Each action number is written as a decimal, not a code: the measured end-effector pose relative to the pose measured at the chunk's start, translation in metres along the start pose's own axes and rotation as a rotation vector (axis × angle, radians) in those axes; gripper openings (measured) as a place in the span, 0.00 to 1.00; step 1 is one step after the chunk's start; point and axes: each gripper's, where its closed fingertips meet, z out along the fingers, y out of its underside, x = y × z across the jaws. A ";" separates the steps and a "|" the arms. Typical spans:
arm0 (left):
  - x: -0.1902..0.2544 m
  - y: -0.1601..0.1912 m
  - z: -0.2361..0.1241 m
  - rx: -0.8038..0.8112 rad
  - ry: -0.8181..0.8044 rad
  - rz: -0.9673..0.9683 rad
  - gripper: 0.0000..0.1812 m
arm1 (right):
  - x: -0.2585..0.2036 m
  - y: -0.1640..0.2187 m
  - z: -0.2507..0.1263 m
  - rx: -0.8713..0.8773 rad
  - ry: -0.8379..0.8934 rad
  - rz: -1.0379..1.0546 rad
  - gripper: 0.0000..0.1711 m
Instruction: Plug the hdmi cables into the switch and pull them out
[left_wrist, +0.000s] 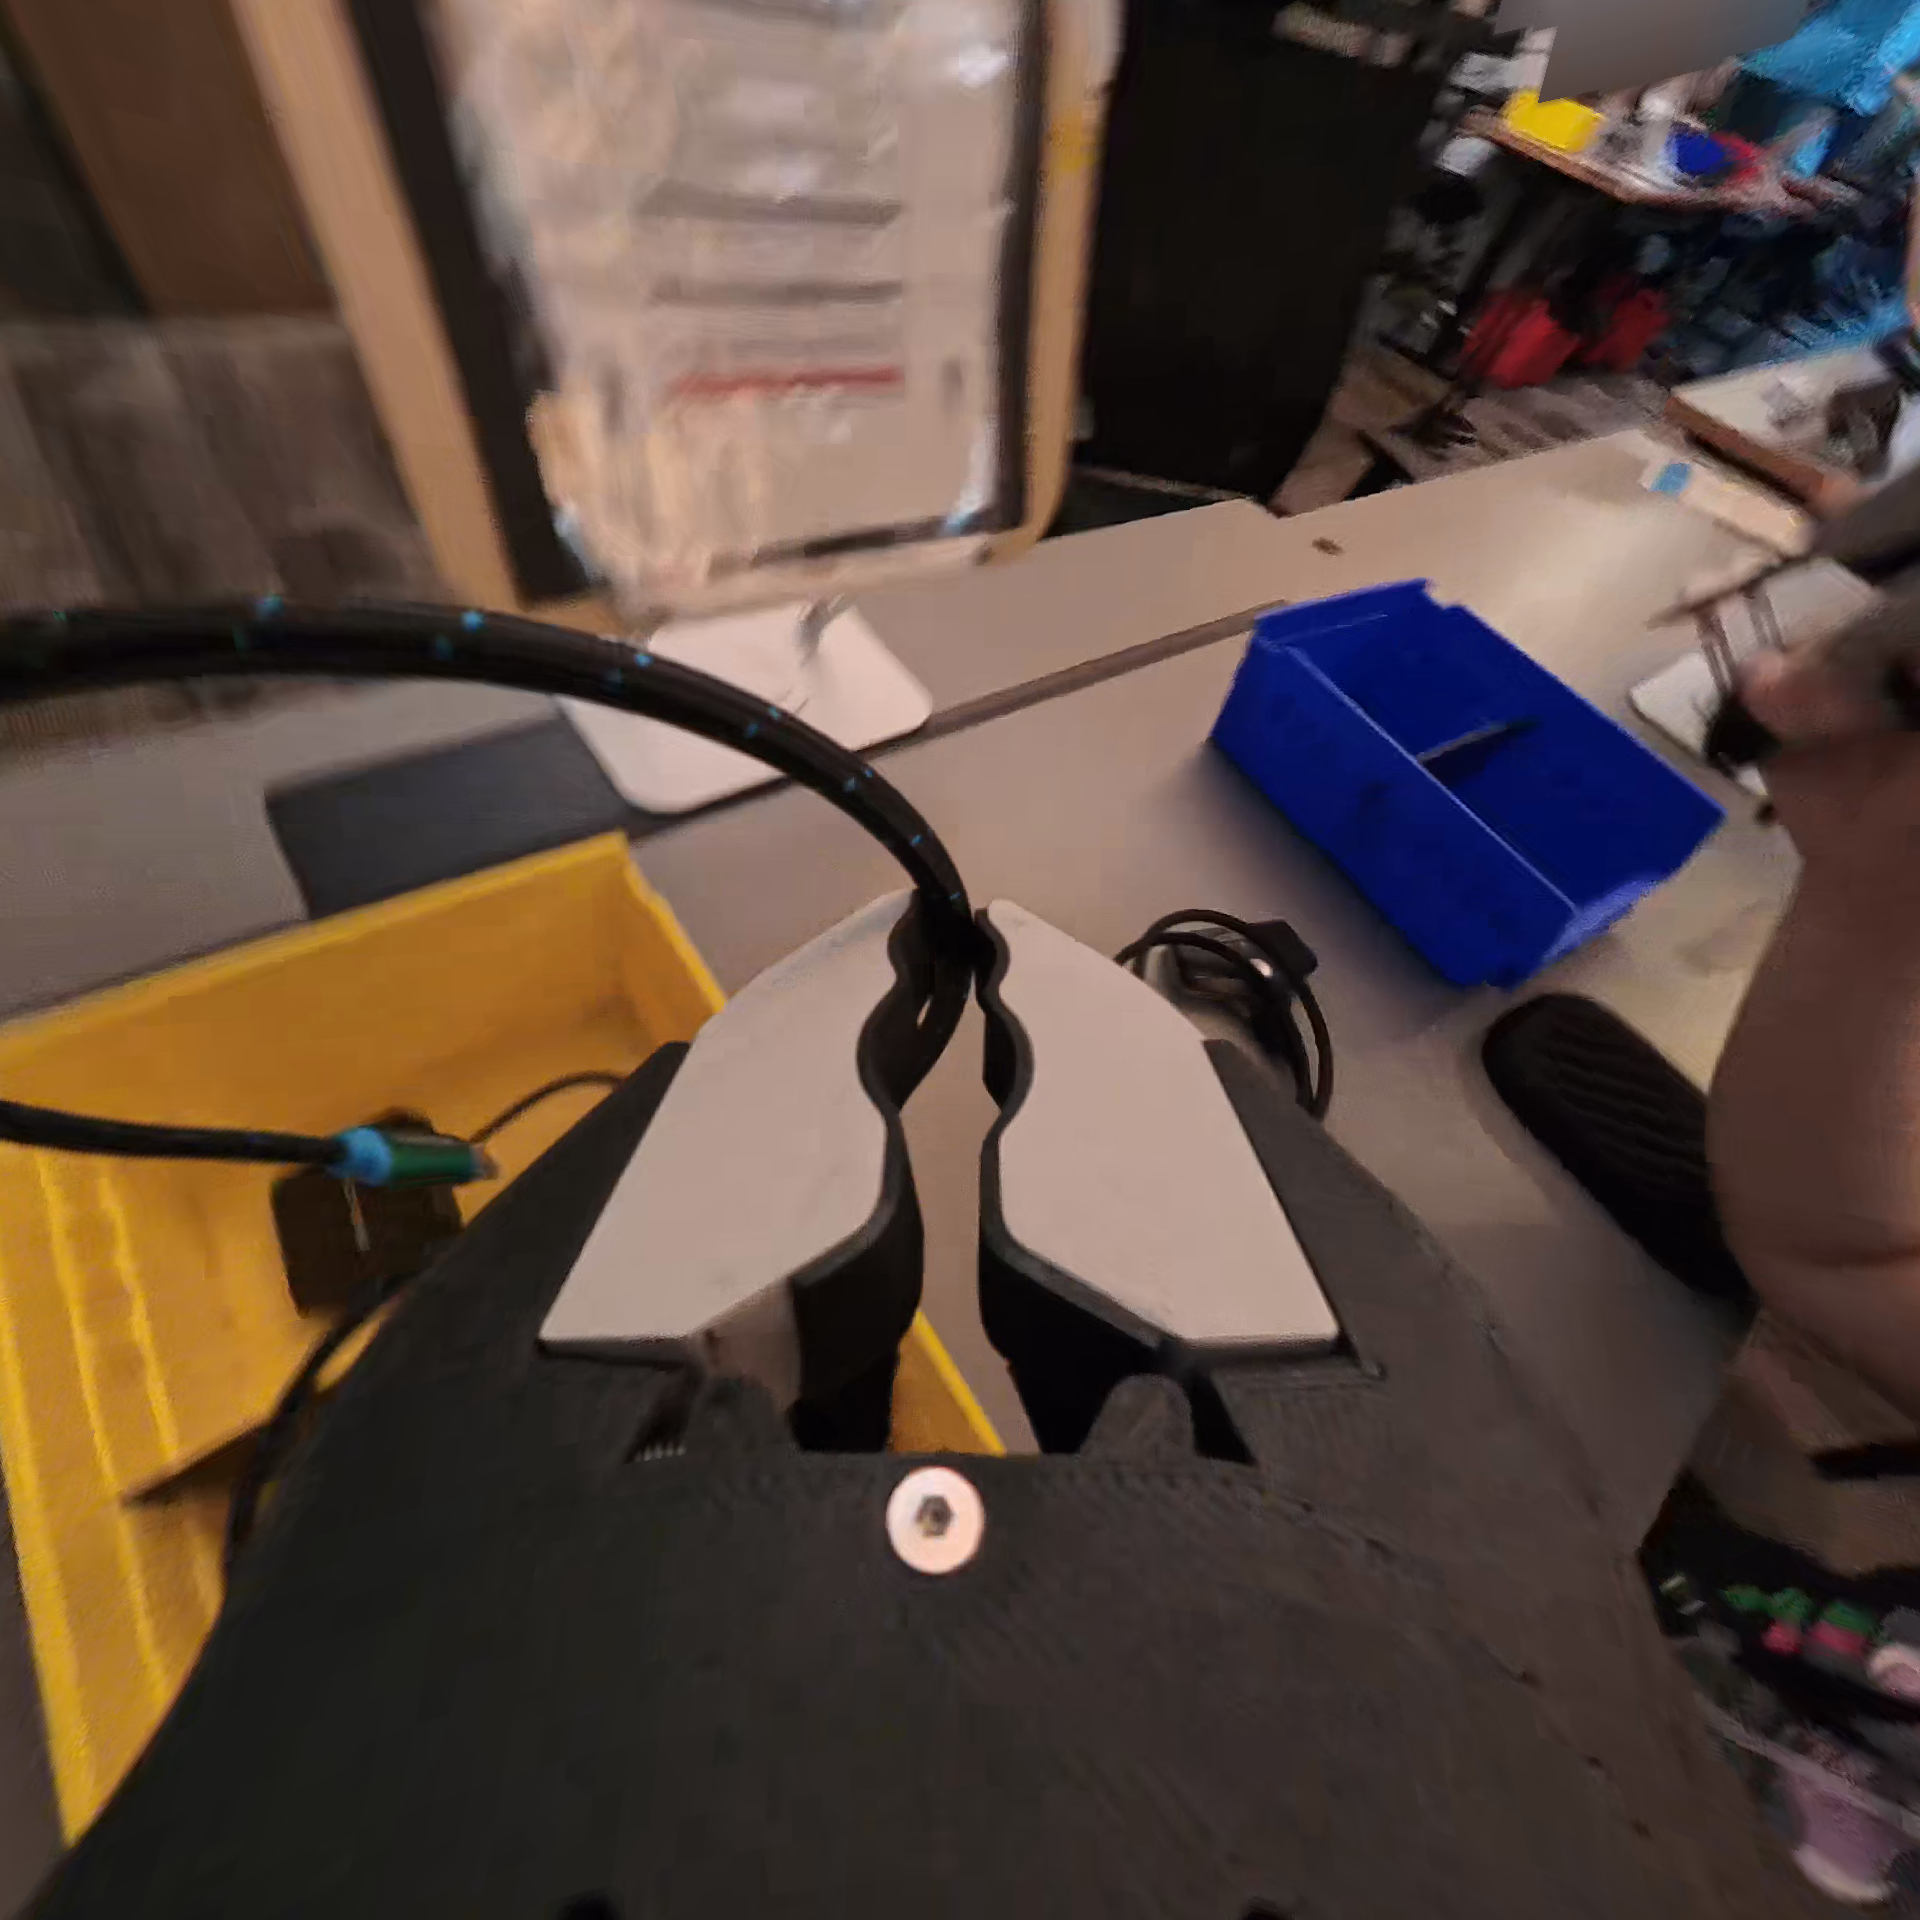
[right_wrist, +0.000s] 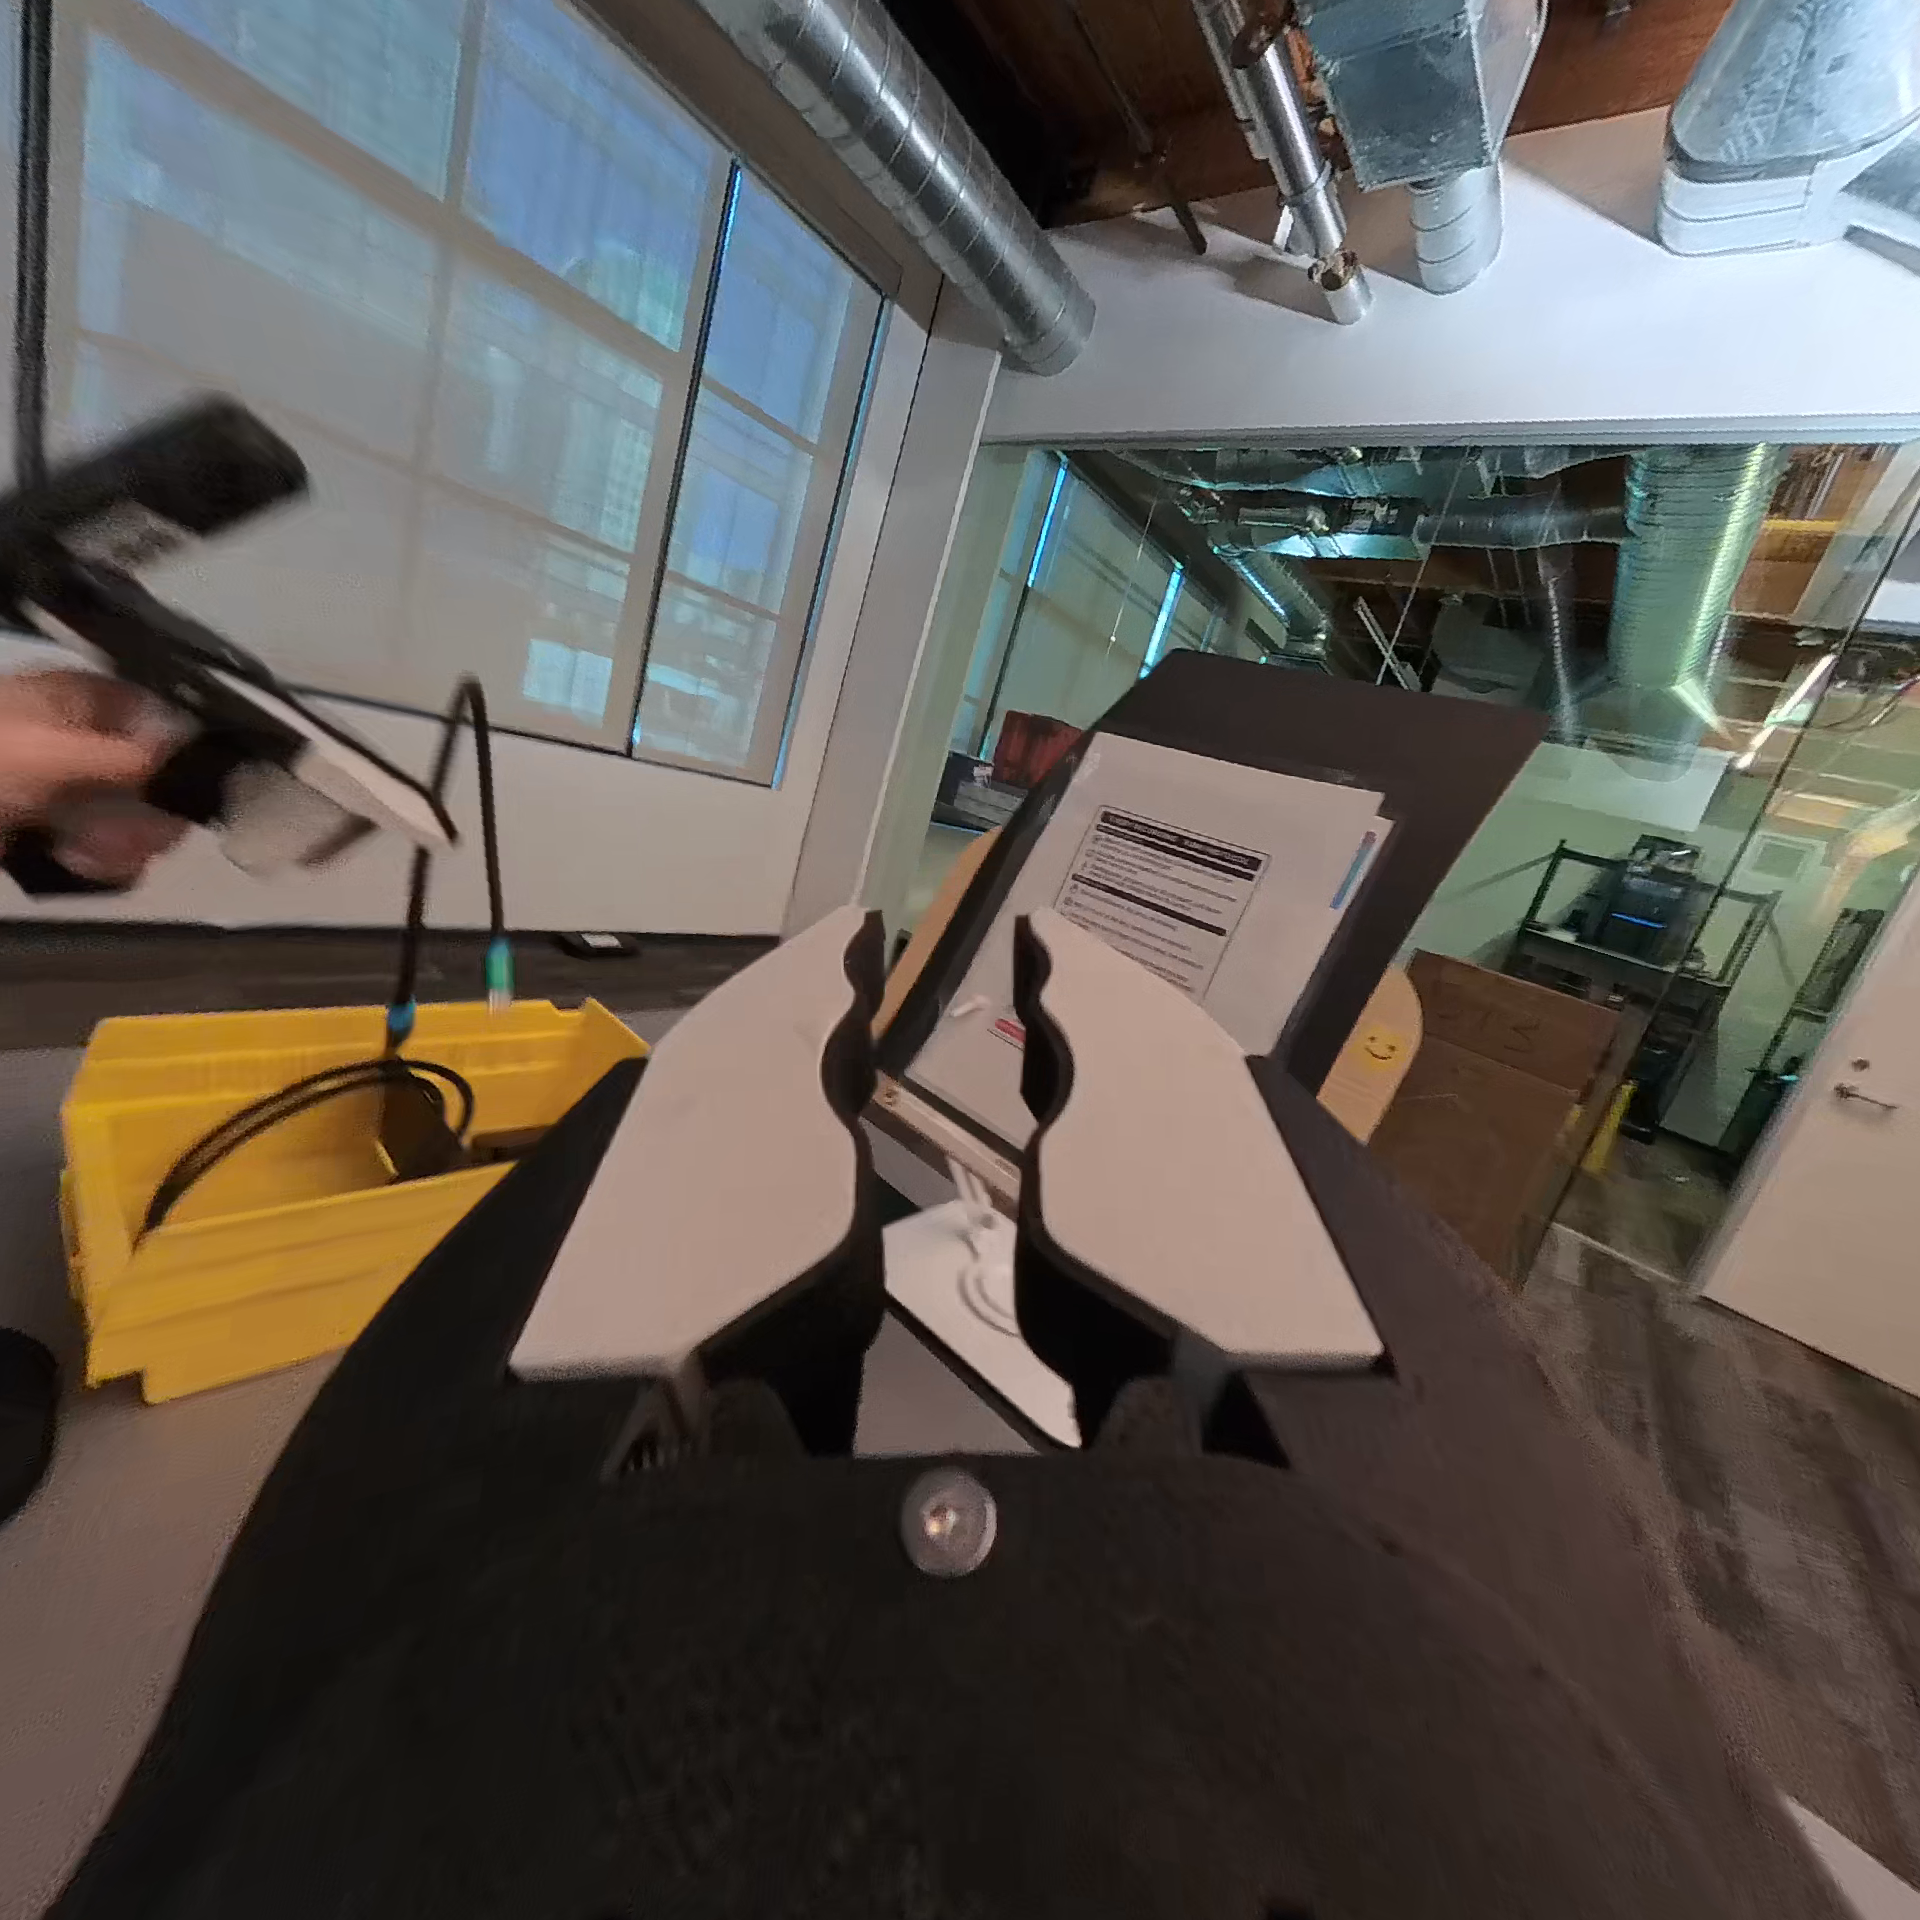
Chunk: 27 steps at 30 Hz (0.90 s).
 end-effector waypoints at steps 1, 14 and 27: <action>0.021 -0.006 -0.004 0.018 0.013 0.108 0.03 | 0.001 0.000 -0.001 -0.017 0.011 -0.041 0.14; 0.227 0.138 0.134 -0.573 0.435 0.718 0.03 | 0.027 -0.074 -0.064 0.105 0.162 -0.244 0.14; 0.231 0.247 0.156 -0.999 0.528 0.854 0.04 | 0.046 -0.080 -0.080 0.144 0.186 -0.196 0.14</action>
